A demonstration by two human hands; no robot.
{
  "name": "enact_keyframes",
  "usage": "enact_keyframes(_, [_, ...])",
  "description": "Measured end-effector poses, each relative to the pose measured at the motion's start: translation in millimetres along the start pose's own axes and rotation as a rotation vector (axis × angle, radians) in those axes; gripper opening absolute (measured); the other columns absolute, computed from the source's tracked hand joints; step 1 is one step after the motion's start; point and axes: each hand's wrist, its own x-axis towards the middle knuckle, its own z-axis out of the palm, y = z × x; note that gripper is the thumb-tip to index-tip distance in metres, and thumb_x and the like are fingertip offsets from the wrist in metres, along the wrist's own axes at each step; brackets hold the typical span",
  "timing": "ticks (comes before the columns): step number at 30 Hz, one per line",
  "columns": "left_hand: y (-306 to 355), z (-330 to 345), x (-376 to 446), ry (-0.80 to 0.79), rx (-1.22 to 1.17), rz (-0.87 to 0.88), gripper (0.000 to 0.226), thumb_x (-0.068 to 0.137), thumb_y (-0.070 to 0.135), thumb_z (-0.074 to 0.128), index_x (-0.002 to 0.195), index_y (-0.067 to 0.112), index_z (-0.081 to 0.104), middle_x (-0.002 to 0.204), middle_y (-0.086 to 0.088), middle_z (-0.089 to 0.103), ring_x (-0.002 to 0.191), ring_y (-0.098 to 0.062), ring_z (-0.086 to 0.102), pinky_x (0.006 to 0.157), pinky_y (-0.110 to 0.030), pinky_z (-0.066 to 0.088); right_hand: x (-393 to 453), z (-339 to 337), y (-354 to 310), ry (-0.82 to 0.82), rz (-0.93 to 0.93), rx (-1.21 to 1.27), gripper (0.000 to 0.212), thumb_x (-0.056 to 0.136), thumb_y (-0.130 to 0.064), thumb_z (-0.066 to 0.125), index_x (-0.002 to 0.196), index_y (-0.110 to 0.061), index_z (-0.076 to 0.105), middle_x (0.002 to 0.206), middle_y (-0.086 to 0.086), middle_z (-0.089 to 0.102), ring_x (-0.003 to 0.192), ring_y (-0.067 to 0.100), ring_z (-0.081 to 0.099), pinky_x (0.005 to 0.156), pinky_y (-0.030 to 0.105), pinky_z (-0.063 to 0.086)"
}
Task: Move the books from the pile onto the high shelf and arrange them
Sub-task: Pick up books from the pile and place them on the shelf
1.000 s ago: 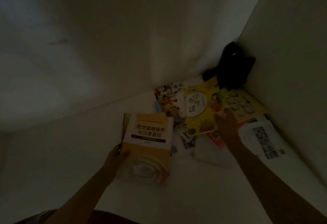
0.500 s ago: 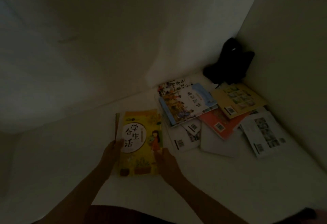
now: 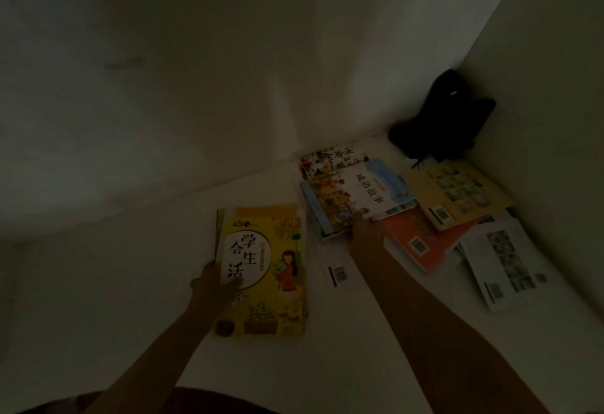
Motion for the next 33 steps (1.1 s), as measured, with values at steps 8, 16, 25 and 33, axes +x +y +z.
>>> enact_keyframes(8, [2.4,-14.0,-5.8,-0.100,-0.481,-0.081,0.066,0.078,0.011,0.073,0.134,0.004,0.040,0.127,-0.018,0.053,0.106,-0.035,0.057,0.081,-0.043,0.051,-61.5,-31.8,-14.3,-0.029,-0.204,0.084,0.042,0.093,-0.018,0.056,0.133,-0.014,0.046,0.129,0.003,0.055,0.110,0.025,0.056,0.082,0.035,0.049])
enact_keyframes(16, [2.5,-16.8,-6.9,-0.192,-0.632,-0.059,0.055,0.098,0.043,0.033,0.125,-0.001,0.052,0.118,-0.022,0.059,0.109,-0.039,0.055,0.089,-0.049,0.047,-120.1,-21.7,37.6,-0.425,-0.231,-0.292,0.004,0.090,-0.002,0.057,0.091,-0.005,0.059,0.069,0.002,0.070,0.058,0.009,0.064,0.054,0.021,0.051])
enact_keyframes(25, [-5.5,-13.5,-3.5,-0.159,-0.465,0.053,0.053,0.067,0.036,0.080,0.107,0.006,0.062,0.099,-0.014,0.069,0.082,-0.028,0.068,0.074,-0.046,0.057,-119.4,10.1,82.5,-0.183,-0.455,-1.054,0.048,0.090,-0.043,0.056,0.123,-0.012,0.045,0.119,0.008,0.041,0.108,0.022,0.045,0.084,0.026,0.042])
enact_keyframes(33, [3.4,-5.0,-9.5,-0.337,-0.649,0.020,0.035,0.076,0.018,0.074,0.107,0.006,0.065,0.101,-0.014,0.070,0.088,-0.027,0.069,0.068,-0.037,0.059,-110.5,47.8,82.2,-0.203,0.014,-0.664,0.108,0.073,-0.058,0.068,0.149,-0.013,0.006,0.154,0.011,0.012,0.141,0.036,0.016,0.113,0.051,0.023])
